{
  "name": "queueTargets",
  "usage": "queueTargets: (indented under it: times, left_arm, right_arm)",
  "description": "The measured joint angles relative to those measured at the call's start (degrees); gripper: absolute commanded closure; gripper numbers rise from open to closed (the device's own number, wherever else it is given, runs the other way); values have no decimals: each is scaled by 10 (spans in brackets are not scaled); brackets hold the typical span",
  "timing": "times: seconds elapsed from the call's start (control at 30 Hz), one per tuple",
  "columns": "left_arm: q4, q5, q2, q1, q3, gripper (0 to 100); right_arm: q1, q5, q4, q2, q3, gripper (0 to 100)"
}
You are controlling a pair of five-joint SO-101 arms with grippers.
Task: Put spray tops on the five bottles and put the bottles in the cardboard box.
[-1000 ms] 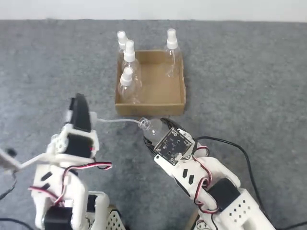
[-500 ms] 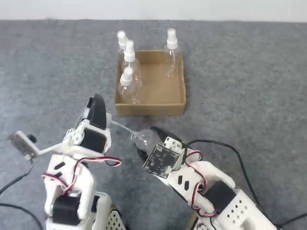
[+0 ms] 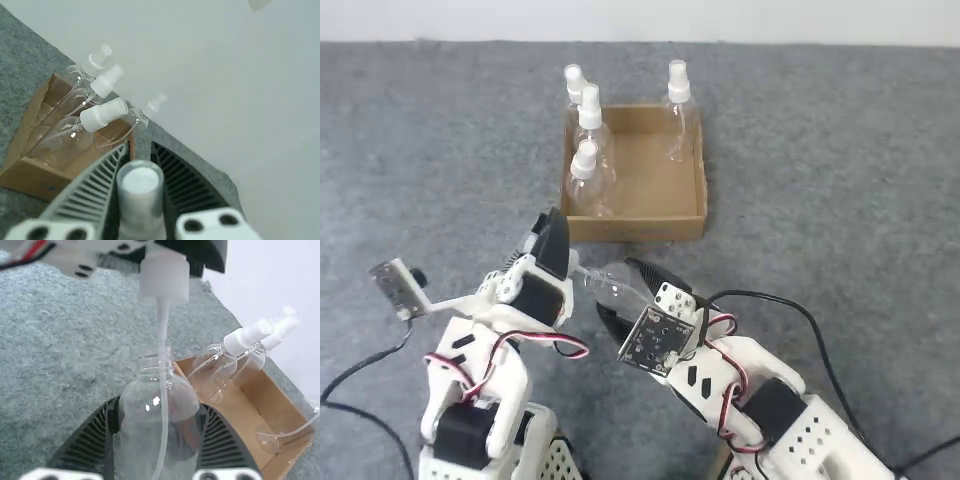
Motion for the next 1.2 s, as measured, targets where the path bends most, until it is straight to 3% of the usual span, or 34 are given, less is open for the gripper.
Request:
queueTargets:
  times: [1.03, 1.2]
  left_arm:
    - [3, -12, -1, 74, 62, 984]
    - [3, -27, -1, 74, 62, 984]
  right_arm:
    - [-4, 0, 1, 0, 1, 992]
    - [-4, -26, 1, 0, 1, 992]
